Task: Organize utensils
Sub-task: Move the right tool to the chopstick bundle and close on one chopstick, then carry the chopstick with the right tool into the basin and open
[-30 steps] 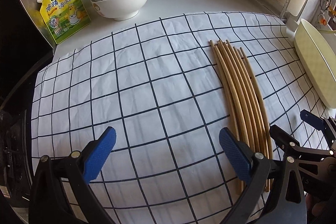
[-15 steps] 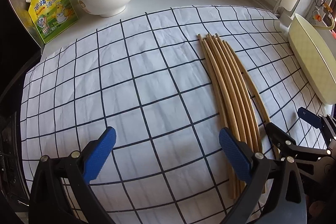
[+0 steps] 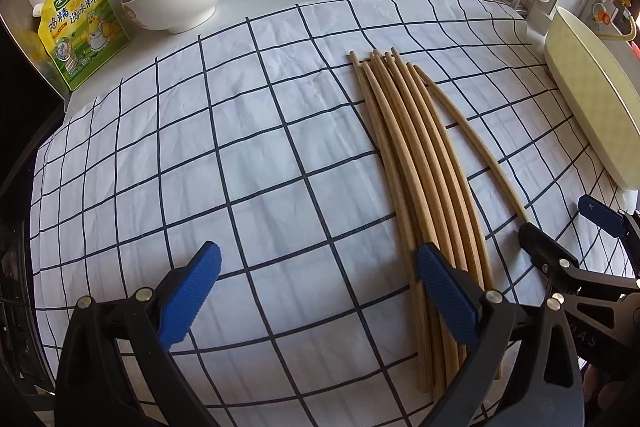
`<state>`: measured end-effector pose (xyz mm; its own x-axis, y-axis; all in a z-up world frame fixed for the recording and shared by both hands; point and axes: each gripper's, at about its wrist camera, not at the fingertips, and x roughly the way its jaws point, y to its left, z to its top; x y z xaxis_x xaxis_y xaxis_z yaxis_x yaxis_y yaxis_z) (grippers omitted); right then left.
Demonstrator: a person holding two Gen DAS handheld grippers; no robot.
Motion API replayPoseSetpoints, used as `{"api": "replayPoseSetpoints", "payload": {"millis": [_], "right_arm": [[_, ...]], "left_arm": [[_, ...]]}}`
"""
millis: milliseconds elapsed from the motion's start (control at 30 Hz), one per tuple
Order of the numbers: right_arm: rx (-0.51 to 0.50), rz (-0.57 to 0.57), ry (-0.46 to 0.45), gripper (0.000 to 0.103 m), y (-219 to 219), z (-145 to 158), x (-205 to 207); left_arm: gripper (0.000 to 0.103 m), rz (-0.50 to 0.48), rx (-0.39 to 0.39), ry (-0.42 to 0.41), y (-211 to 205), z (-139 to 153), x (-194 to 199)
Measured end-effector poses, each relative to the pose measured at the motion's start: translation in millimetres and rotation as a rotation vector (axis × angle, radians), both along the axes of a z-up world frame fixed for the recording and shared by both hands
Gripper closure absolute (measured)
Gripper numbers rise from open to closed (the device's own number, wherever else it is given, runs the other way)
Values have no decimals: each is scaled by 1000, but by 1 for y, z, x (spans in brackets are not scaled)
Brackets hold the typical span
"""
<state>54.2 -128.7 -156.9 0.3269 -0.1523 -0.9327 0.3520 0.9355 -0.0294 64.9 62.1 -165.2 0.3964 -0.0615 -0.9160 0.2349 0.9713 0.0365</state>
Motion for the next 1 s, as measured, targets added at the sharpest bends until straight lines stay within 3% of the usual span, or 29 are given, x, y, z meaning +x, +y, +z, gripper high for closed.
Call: {"api": "replayPoseSetpoints", "payload": {"millis": [333,600,633,700,767,800,867,933,1000], "right_arm": [[-18,12,-13,19,2,0,-2],[-42,58,-53,19,2,-1,8],[-49,72,-57,20,3,-1,9],[-31,112,-71,31,5,0,10],[11,142,-77,52,7,1,11],[20,155,-80,57,9,1,11],[21,194,-78,83,14,2,11],[15,216,-67,97,20,2,12],[51,213,-68,97,18,3,11]], "left_arm": [[5,50,2,34,15,-8,-1],[8,37,10,-2,11,-7,7],[14,29,1,-4,9,-6,8],[27,10,-21,-4,3,-3,10],[45,-12,-28,-8,-4,-1,9],[50,-25,-31,-10,-8,0,8],[76,-50,-35,-11,-14,3,5],[96,-68,-33,-5,-19,3,3],[96,-73,-29,1,-21,4,3]]}}
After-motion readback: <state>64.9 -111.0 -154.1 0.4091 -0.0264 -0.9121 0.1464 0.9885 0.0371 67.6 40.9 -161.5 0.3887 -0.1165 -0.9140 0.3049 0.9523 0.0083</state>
